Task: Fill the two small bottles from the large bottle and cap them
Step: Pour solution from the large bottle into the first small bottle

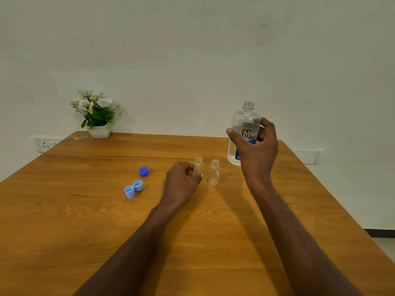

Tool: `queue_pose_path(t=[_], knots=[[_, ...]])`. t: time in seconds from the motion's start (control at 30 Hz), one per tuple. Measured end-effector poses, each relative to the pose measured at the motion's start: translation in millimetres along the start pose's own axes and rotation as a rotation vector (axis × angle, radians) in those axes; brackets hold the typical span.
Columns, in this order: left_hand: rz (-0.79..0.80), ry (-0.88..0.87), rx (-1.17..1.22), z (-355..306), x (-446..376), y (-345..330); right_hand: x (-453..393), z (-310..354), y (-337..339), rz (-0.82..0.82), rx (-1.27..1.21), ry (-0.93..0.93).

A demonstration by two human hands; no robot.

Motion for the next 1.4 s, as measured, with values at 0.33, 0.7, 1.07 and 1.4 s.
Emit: queue_pose_path(t=[0.33,0.7,1.07,1.4], knots=[[-0.054,0.014,0.22,-4.0,-49.3,-9.1,-14.9,-59.4,-9.7,0.1,0.118,-0.006],[-0.148,-0.1,0.299,4.5,-57.2,-9.1,-12.9,-97.3,-19.0,0.275,0.324,0.09],[-0.176,-0.122,0.299,1.9,-55.4,-6.7,-8.2,-105.7,-22.8,0.364,0.441,0.179],[-0.144,-0.097,0.241,5.5,-57.2,-10.2,-8.0,-102.4,-20.5,0.415,0.548,0.241]])
Point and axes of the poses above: each hand's wrist, its own x-axis away from the middle knuckle, its own y-axis out of the back of the hand, z = x × y, the point moved 3 cm from there along -x, towards the middle knuckle, and after that the axes turned 15 degrees about -x, right-handed, at the moved point
